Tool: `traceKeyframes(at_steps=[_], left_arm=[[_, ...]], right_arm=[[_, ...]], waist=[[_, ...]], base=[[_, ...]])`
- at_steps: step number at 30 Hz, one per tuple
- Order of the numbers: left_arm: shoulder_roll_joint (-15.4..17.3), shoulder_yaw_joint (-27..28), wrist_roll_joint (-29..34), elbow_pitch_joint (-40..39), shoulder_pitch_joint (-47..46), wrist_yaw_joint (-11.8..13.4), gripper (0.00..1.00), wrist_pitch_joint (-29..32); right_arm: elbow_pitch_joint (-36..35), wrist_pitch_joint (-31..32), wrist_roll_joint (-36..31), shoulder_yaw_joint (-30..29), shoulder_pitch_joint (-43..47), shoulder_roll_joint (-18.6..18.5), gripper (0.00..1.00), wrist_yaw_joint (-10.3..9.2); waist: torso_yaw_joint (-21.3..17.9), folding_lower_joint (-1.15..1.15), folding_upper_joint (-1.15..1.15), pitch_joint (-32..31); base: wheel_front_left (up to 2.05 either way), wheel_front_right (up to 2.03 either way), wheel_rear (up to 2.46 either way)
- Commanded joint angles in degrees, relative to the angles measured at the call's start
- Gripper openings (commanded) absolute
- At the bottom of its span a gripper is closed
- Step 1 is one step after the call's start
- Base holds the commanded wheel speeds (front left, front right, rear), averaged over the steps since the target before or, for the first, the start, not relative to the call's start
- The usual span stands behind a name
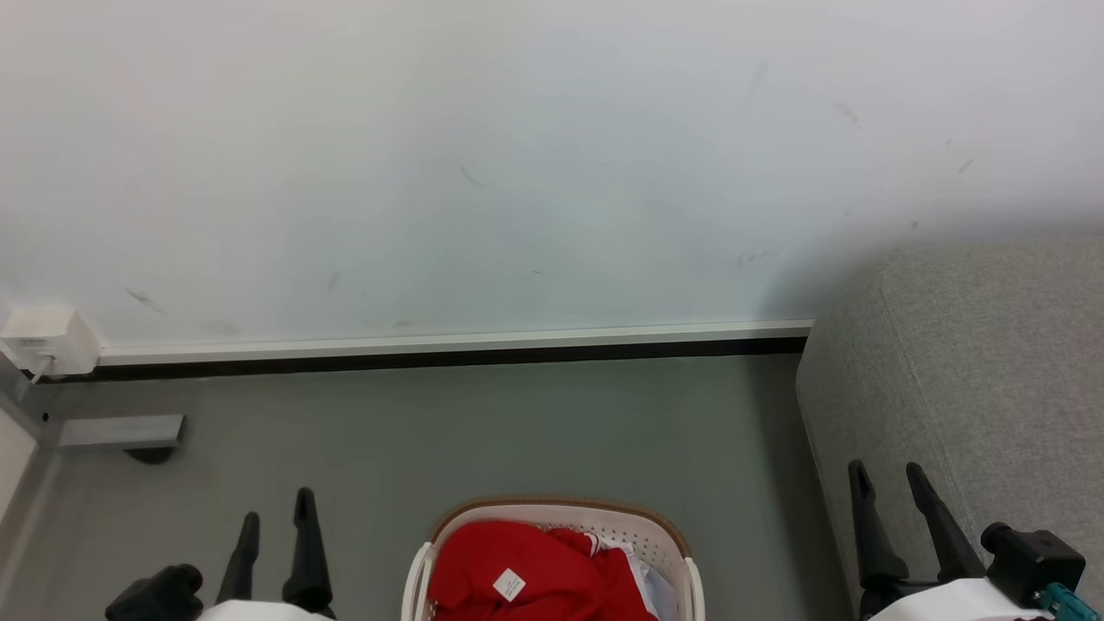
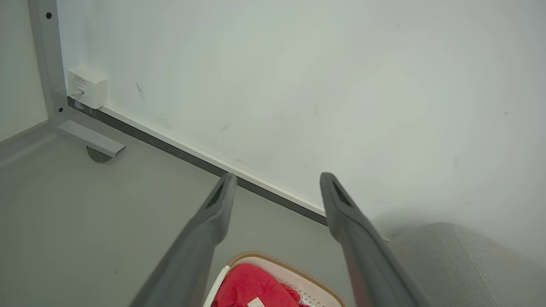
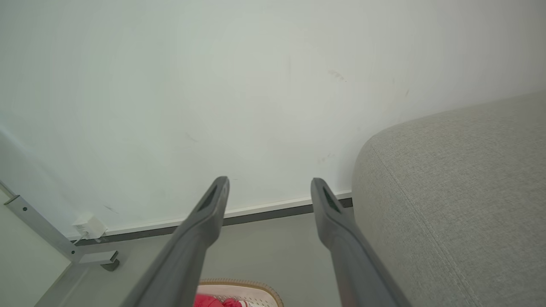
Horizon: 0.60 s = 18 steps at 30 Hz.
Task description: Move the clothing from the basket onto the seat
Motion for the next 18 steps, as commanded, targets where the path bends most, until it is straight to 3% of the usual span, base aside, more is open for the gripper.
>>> traceKeyframes(at_steps=[1,18], left_arm=[[0.52,0.09,1.39,-0.19,0.18,-0.21,1.0,-0.42],[0.61,1.41,11.16,2.25,0.28,-0.92,1.0,-2.51]], right_arm=[[-0.01,-0.45,-0.93,-0.12,-1.1,-0.56,1.0,-0.08],[2.76,-2.54,-8.09,0.2,-0.94,-0.61,1.0,-0.1]], waist=[[-0.02,0.0,0.0,-0.04],[-0.08,0.0,0.0,-0.01]], base=[[0.0,0.0,0.0],[0.0,0.0,0.0]])
